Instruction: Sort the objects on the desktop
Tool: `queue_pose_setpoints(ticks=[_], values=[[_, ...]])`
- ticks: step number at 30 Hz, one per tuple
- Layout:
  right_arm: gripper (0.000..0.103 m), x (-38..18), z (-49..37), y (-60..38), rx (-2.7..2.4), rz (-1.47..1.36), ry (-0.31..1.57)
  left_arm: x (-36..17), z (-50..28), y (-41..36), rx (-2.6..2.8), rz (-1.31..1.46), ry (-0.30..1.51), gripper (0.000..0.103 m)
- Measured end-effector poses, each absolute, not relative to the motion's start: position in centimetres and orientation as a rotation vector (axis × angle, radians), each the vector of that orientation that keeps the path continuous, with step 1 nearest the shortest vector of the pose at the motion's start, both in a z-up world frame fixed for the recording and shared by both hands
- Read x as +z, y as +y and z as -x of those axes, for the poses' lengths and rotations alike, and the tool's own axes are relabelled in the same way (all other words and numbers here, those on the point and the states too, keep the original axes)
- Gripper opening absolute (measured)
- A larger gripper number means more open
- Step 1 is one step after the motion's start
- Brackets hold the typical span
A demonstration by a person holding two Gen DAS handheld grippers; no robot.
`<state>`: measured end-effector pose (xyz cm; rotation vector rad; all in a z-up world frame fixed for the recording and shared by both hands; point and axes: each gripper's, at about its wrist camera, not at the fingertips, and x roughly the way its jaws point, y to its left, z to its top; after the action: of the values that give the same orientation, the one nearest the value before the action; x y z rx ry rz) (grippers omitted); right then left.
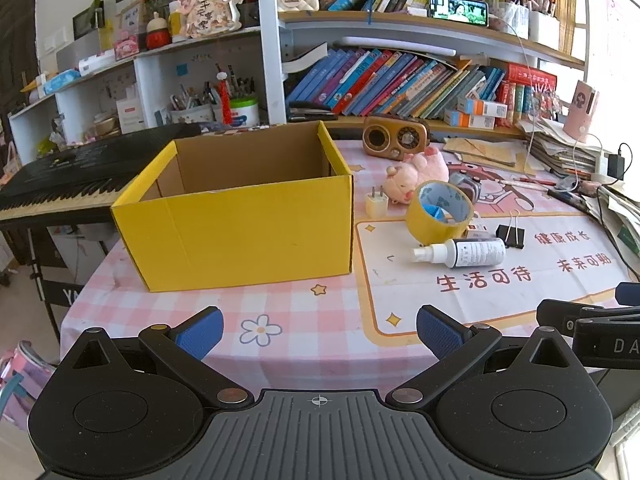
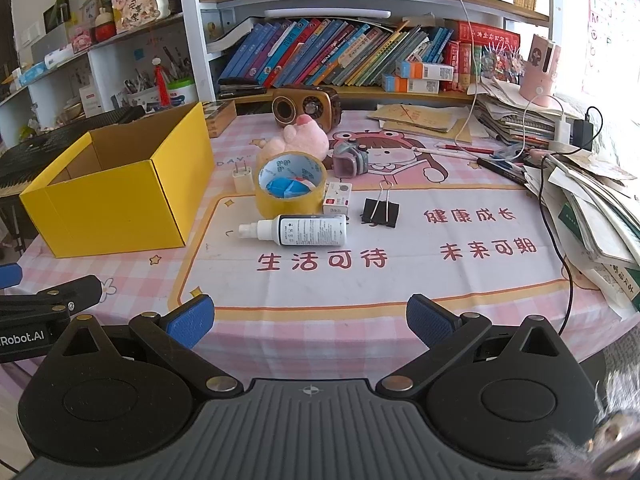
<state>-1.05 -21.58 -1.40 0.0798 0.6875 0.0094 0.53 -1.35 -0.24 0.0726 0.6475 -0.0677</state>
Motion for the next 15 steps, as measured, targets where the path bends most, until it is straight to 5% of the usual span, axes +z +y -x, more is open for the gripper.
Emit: queue_pose_setpoints(ticks=[15], values=[[0.103, -1.1, 1.2, -23.0, -0.041, -0.108, 0.697, -0.5, -1.5, -3.0, -0.156, -0.094, 0.660, 0.103]])
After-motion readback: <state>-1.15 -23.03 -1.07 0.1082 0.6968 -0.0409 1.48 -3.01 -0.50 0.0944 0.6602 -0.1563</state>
